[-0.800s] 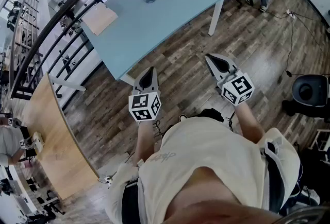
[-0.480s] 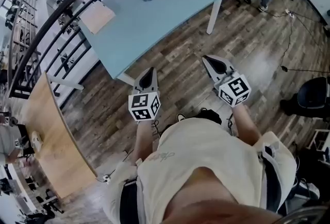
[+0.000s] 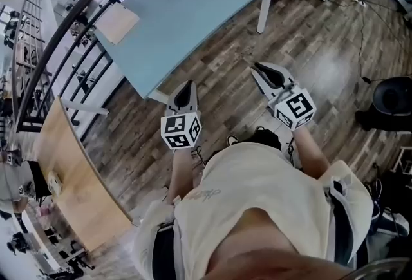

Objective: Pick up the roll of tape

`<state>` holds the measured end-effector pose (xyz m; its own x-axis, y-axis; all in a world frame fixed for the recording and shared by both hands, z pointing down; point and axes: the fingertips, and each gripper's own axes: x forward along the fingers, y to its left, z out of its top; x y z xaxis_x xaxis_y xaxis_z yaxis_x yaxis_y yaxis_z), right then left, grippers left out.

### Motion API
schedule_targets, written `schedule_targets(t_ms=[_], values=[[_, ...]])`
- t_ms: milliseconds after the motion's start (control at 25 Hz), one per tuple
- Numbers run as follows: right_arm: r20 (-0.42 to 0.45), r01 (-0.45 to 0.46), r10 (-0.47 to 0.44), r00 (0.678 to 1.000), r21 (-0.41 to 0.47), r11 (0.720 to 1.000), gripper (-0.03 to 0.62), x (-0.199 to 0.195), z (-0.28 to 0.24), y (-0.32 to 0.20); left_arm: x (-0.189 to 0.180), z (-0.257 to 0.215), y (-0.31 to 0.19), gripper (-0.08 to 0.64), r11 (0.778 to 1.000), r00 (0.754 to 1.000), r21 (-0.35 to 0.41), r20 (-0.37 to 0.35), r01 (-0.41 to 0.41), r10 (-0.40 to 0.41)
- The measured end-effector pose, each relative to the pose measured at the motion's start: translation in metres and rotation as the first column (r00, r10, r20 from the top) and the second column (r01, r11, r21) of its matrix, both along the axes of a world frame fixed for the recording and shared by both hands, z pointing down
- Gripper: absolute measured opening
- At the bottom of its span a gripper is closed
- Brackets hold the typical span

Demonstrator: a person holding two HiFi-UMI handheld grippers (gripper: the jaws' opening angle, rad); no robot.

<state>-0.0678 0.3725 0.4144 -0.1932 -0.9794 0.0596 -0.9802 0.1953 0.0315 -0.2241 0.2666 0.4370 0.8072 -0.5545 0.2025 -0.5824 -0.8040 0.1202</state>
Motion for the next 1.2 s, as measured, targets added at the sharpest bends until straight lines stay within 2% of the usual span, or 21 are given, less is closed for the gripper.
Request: schedule_targets(t_ms=[80, 200, 440, 640, 960, 1200], values=[[0.008, -0.011, 0.011, 1.000, -0.010, 1.000, 0.130, 0.000, 0.003, -0.001, -0.003, 0.002, -0.001, 0.021, 1.000, 1.000, -0.002, 0.004, -0.004, 0.004], [0.014, -0.023, 0.023, 1.000, -0.021, 1.000, 0.170, -0.001, 0.007, -0.002, -0.009, 0.007, -0.002, 0.021, 1.000, 1.000, -0.011, 0.003, 0.003, -0.003], [0.008, -0.040, 0.040, 0.999, -0.040, 0.998, 0.175, 0.001, 0.010, -0.003, -0.016, 0.020, -0.010, 0.021, 0.999, 1.000, -0.038, 0.011, 0.007, -0.006], [0.023, -0.049, 0.051, 0.998, -0.065, 0.997, 0.176, 0.012, 0.019, -0.012, -0.006, 0.032, -0.022, 0.021, 0.999, 0.999, -0.032, 0.052, -0.001, 0.003], [0.003, -0.051, 0.052, 0.999, -0.086, 0.995, 0.178, 0.052, 0.033, -0.054, 0.035, 0.031, -0.060, 0.021, 0.999, 0.997, -0.033, 0.078, 0.001, 0.001], [0.019, -0.031, 0.032, 0.999, -0.073, 0.997, 0.179, 0.095, 0.034, -0.098, 0.073, 0.028, -0.098, 0.021, 0.999, 0.994, -0.028, 0.107, 0.015, -0.012]])
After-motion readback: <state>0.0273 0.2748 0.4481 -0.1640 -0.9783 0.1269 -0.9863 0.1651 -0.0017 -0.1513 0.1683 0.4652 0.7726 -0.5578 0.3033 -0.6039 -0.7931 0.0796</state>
